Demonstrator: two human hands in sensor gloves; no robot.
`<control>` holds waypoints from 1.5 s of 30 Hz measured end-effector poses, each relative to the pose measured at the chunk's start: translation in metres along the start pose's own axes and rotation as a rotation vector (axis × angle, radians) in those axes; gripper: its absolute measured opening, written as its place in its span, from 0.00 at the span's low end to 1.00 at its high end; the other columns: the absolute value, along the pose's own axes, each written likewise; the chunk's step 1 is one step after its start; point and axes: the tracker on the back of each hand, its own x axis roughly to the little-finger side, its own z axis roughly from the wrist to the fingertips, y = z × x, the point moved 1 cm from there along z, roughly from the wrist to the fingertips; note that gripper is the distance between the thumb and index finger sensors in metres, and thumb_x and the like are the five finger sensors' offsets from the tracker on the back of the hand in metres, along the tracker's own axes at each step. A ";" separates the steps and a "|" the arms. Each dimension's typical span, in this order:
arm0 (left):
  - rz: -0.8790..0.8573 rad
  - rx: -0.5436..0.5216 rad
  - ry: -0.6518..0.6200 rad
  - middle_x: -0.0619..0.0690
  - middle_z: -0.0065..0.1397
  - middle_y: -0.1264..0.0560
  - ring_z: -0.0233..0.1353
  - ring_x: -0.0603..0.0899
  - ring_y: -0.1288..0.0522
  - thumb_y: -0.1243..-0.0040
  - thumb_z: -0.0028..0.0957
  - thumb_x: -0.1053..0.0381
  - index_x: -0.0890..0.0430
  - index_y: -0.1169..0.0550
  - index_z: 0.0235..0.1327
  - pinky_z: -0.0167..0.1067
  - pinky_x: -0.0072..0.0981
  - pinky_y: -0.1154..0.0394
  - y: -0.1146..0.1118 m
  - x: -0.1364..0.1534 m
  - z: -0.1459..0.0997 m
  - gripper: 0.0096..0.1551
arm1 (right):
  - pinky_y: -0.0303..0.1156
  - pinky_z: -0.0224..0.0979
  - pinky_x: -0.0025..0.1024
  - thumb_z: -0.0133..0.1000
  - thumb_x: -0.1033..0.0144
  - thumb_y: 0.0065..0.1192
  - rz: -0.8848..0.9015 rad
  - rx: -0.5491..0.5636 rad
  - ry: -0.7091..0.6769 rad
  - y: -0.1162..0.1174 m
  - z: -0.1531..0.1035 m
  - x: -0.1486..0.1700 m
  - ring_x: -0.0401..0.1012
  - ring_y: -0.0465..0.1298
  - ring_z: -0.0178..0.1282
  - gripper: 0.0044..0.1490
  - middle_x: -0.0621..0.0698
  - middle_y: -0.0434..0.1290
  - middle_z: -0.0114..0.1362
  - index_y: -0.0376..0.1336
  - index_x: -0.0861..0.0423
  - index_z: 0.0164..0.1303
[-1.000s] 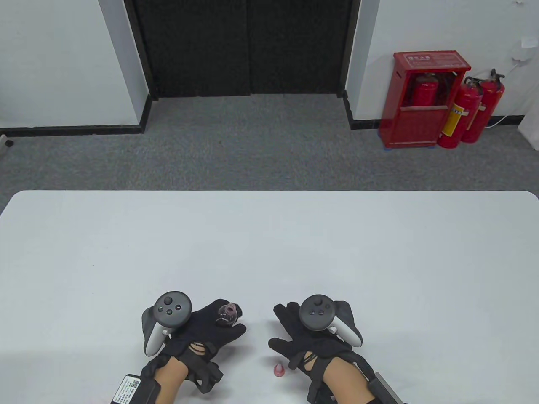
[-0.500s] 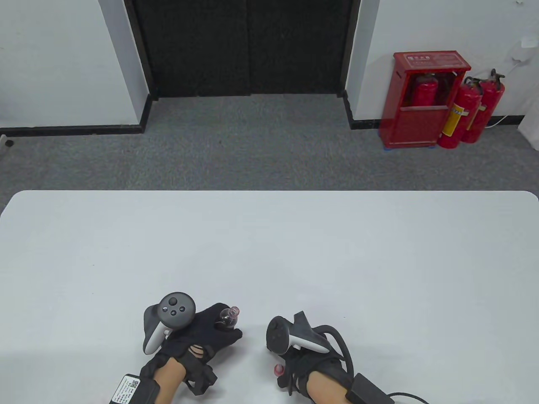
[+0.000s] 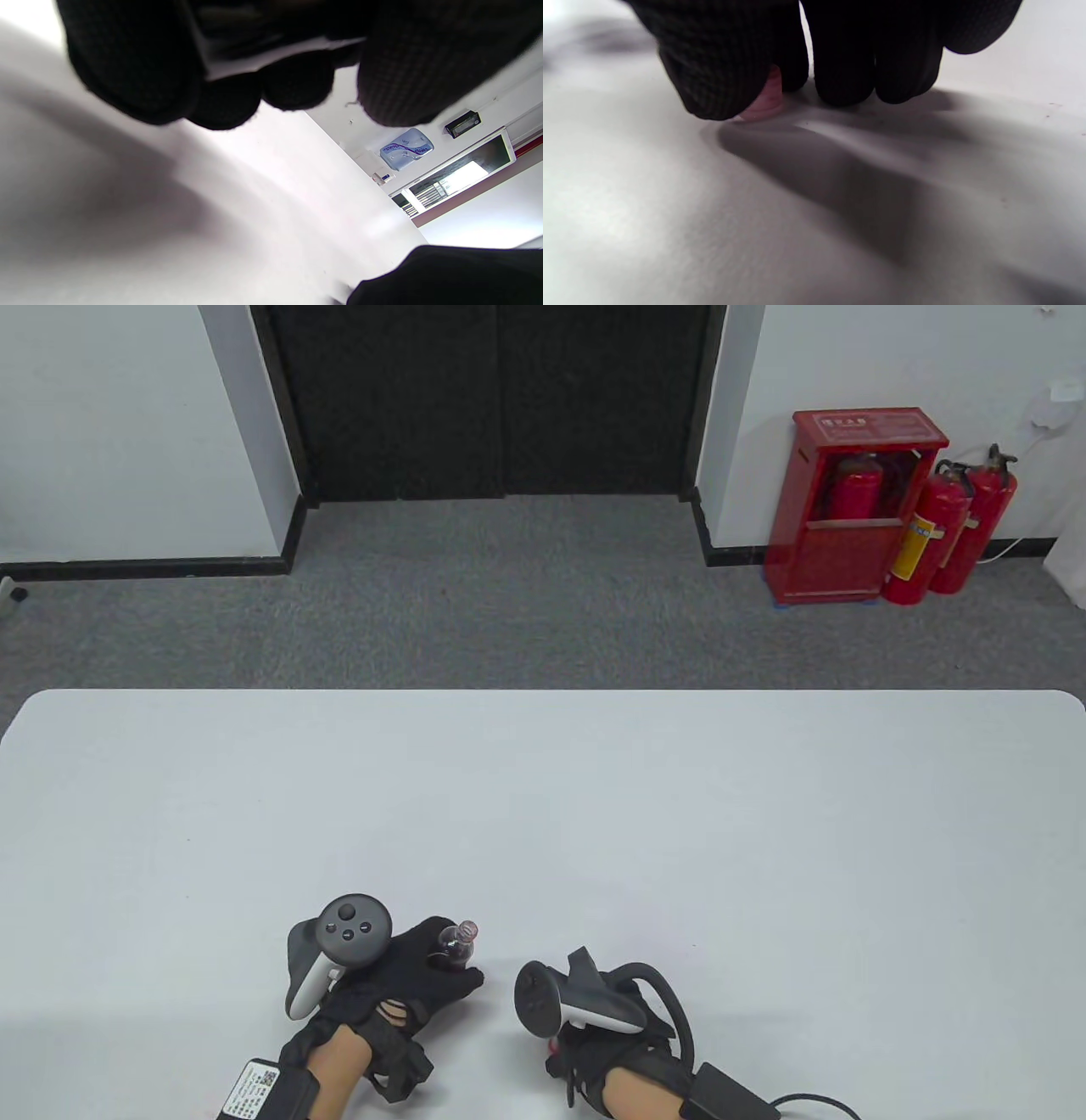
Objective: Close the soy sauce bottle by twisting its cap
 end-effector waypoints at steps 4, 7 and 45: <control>0.027 0.012 -0.009 0.34 0.57 0.17 0.57 0.51 0.11 0.21 0.42 0.31 0.32 0.22 0.53 0.44 0.43 0.14 -0.003 -0.003 0.000 0.27 | 0.67 0.64 0.64 0.45 0.49 0.74 0.036 0.018 -0.002 0.000 0.002 0.004 0.57 0.77 0.56 0.35 0.55 0.78 0.64 0.69 0.46 0.63; 0.041 0.025 -0.034 0.34 0.56 0.16 0.55 0.50 0.11 0.23 0.41 0.29 0.33 0.22 0.53 0.44 0.43 0.14 -0.006 -0.007 -0.001 0.28 | 0.67 0.64 0.64 0.46 0.49 0.74 0.079 0.026 -0.004 0.000 0.002 0.009 0.58 0.77 0.56 0.35 0.55 0.78 0.64 0.70 0.47 0.63; 0.285 0.101 -0.151 0.32 0.56 0.16 0.52 0.49 0.09 0.24 0.38 0.26 0.33 0.21 0.55 0.35 0.38 0.14 -0.034 -0.037 0.000 0.32 | 0.64 0.62 0.65 0.44 0.56 0.77 0.622 0.573 -0.373 -0.046 -0.029 0.053 0.59 0.72 0.61 0.36 0.55 0.71 0.73 0.68 0.46 0.65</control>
